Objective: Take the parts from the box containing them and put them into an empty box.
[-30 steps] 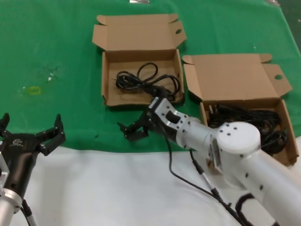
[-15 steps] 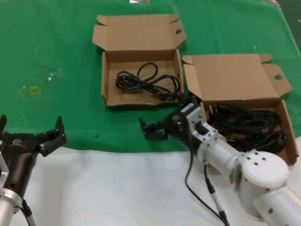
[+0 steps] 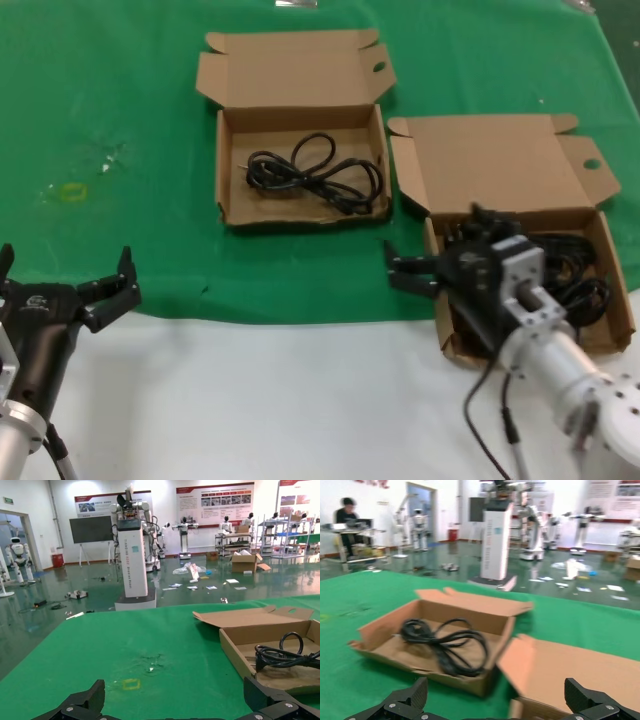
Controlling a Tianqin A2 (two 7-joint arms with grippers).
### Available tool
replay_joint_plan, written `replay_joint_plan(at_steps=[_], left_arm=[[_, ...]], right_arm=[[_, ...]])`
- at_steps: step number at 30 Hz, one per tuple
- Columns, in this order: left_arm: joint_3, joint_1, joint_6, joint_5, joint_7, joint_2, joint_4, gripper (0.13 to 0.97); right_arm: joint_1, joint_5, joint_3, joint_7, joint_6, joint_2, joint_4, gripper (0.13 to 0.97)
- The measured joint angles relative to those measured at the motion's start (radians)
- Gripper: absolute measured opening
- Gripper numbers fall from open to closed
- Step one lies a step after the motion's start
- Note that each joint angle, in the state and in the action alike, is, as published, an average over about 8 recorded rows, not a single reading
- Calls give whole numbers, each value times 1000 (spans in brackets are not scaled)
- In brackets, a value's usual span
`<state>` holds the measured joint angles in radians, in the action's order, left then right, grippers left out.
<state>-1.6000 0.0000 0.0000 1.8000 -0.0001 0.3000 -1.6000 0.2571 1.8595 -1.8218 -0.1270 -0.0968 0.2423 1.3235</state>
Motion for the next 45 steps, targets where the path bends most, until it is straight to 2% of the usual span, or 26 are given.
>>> replay_joint_plan(at_steps=[9, 14, 45], left_arm=[[0, 0, 0, 0, 0, 0, 0, 966], [0, 0, 0, 0, 0, 0, 0, 966], [0, 0, 0, 0, 0, 0, 0, 966]], right_arm=[[-158, -37, 136, 78, 60, 36, 170, 966], [-206, -48, 178, 102, 78, 46, 222, 966], [-212, -49, 183, 105, 80, 48, 228, 966]])
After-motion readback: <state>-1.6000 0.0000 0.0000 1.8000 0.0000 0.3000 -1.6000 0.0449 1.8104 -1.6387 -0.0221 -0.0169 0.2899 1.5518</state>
